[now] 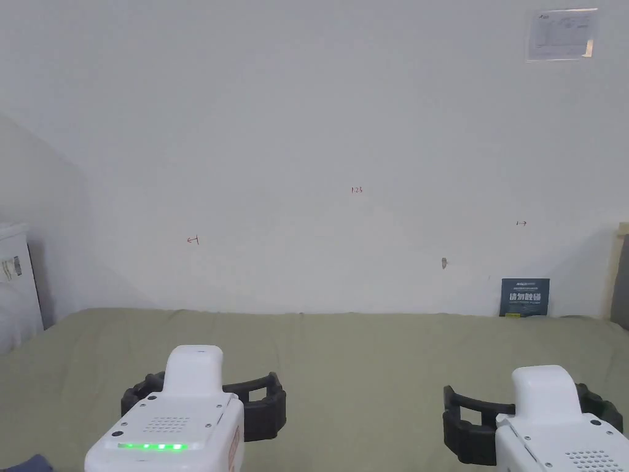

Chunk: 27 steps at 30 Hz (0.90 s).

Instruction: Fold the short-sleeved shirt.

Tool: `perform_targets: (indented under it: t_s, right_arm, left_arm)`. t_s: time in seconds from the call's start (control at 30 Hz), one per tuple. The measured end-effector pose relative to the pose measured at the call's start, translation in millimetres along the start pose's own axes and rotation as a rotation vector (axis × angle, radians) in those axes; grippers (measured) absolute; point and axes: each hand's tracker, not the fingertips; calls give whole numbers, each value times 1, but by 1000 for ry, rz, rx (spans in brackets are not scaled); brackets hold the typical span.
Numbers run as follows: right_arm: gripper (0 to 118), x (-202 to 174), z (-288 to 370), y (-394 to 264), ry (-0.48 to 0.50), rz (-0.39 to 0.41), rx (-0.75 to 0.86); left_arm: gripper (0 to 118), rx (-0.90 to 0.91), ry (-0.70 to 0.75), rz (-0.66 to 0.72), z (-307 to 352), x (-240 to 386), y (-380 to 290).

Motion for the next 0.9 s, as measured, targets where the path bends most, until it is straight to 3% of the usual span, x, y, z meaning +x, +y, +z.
perform_targets:
  t_s: [0.07, 0.1, 0.13, 0.17, 0.2, 0.3, 0.4, 0.63, 0.9]
  right_arm:
    - [118, 1, 0, 0, -7, -2, -10]
    - [112, 1, -1, 1, -3, 2, -19]
    - [87, 0, 0, 1, -10, 6, -16]
    - [36, -1, -1, 0, -48, 27, -23]
    - [0, -2, -2, -3, -113, 26, -21]
    - [0, 9, 1, -3, -78, -14, -15]
    - [0, 4, 1, -5, -105, 3, -10]
    - [0, 18, -8, -7, -100, -40, -46]
    - [0, -14, -26, -7, -32, -25, -74]
  left_arm:
    - [118, -3, 13, -7, -1, 0, -1]
    - [112, 1, 18, -5, -1, 0, -2]
    - [93, 8, 12, -5, 0, -1, -4]
    - [48, 8, -12, -10, 0, -2, -5]
    - [0, -4, -10, 0, -3, -2, -6]
    - [0, -18, -18, 21, -1, -5, -17]
    - [0, -28, -11, 28, -6, -4, -18]
    - [0, -36, -23, 13, -12, -2, -14]
    - [0, -57, 44, 19, -13, -32, -18]
